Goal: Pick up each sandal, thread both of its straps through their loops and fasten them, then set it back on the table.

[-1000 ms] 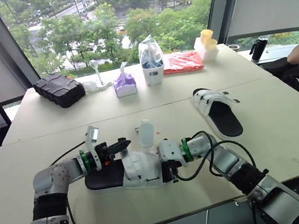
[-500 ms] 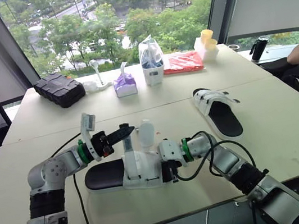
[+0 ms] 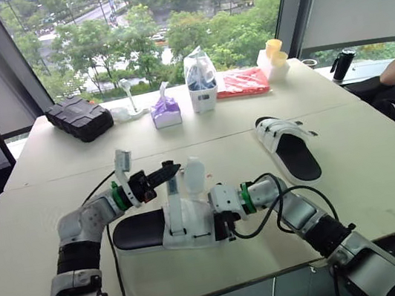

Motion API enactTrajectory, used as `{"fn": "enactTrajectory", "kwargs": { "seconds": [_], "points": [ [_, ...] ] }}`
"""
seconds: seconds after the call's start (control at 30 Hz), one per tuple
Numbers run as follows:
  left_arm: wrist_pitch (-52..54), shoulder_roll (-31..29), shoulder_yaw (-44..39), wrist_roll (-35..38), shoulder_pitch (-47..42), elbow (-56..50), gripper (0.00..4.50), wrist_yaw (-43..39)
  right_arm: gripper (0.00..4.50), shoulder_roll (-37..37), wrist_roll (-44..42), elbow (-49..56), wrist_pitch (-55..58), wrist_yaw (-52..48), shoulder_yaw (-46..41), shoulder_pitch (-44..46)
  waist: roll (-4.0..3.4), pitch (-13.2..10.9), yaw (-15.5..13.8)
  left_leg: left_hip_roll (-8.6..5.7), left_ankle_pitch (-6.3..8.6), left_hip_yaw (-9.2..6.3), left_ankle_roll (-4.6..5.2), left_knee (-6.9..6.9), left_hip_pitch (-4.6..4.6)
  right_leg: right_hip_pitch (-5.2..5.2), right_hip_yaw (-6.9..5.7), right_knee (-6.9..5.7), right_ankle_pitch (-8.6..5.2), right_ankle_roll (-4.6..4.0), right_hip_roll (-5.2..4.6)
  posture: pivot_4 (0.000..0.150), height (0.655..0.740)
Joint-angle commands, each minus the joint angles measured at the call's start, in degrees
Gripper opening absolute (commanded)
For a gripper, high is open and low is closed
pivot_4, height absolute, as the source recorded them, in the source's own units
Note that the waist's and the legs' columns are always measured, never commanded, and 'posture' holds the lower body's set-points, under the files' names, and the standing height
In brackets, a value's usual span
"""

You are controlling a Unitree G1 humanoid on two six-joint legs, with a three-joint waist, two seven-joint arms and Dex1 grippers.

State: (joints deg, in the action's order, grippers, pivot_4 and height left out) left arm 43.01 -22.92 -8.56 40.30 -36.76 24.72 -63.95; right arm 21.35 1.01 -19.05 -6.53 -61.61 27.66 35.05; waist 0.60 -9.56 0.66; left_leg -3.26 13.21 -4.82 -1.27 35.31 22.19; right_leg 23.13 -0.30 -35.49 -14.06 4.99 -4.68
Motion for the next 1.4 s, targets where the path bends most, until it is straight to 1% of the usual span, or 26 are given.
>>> {"fn": "enactTrajectory", "kwargs": {
  "seconds": [0.03,0.33,0.57,0.7,0.87,1.03,1.2,1.4],
  "points": [
    [-1.9,0.68,-0.7,-0.38,-1.92,-1.28,0.05,0.66,0.0,1.98,4.65,-3.77,3.27,-0.07,2.06,-2.48,0.0,0.0,0.01,0.0,0.0,0.0,0.0,0.0,0.0,0.0,0.0,0.0,0.0,0.0,0.0,0.15,0.74],
    [-1.83,1.63,-0.12,-2.32,-1.61,-1.56,0.05,2.46,0.0,1.99,4.71,-3.63,3.45,-0.04,2.0,-2.58,0.0,0.0,0.0,0.0,0.0,0.0,0.0,0.0,0.0,-0.01,-0.01,0.0,0.01,0.01,0.01,0.15,0.74],
    [-0.79,1.31,-1.14,-1.98,-0.82,-2.57,0.05,3.5,0.0,1.95,4.71,-3.55,3.54,0.14,1.98,-2.78,0.0,0.0,0.0,0.0,0.0,0.0,0.0,0.0,0.0,-0.01,-0.02,0.0,0.01,0.02,0.01,0.15,0.74],
    [2.08,1.85,-4.15,0.66,-1.49,-3.74,0.05,7.22,0.0,1.9,4.68,-3.59,3.48,0.16,2.03,-2.9,0.0,0.0,0.01,0.0,0.0,0.0,0.0,0.0,0.0,-0.01,-0.02,-0.01,0.01,0.03,0.01,0.15,0.74],
    [4.81,2.34,-5.4,2.54,-1.43,-7.15,0.05,10.21,0.0,1.79,4.68,-3.59,3.49,0.18,2.07,-2.76,0.01,0.0,-0.01,0.0,0.0,-0.01,0.0,0.03,0.0,-0.02,-0.02,-0.02,0.03,0.06,0.02,0.15,0.74],
    [7.89,2.82,-4.93,3.69,-0.08,-12.74,0.05,13.53,0.0,1.68,4.69,-3.75,3.46,0.25,2.13,-2.65,0.01,0.0,-0.01,0.0,-0.01,-0.01,-0.01,0.05,0.0,-0.03,-0.01,-0.03,0.04,0.07,0.02,0.15,0.74],
    [9.94,3.37,-4.12,3.95,0.89,-15.87,0.05,16.21,0.0,1.62,4.68,-3.71,3.62,0.29,2.14,-2.62,0.01,0.0,-0.02,0.0,-0.01,-0.01,-0.01,0.05,0.0,-0.03,0.0,-0.03,0.04,0.07,0.02,0.15,0.74],
    [11.87,4.25,-5.15,5.28,0.65,-17.67,0.05,20.21,0.0,1.96,4.65,-3.2,3.81,0.4,2.01,-3.13,0.01,0.0,-0.02,0.0,-0.01,-0.01,-0.02,0.05,0.0,-0.04,0.0,-0.02,0.04,0.07,0.02,0.15,0.74]
  ]
}}
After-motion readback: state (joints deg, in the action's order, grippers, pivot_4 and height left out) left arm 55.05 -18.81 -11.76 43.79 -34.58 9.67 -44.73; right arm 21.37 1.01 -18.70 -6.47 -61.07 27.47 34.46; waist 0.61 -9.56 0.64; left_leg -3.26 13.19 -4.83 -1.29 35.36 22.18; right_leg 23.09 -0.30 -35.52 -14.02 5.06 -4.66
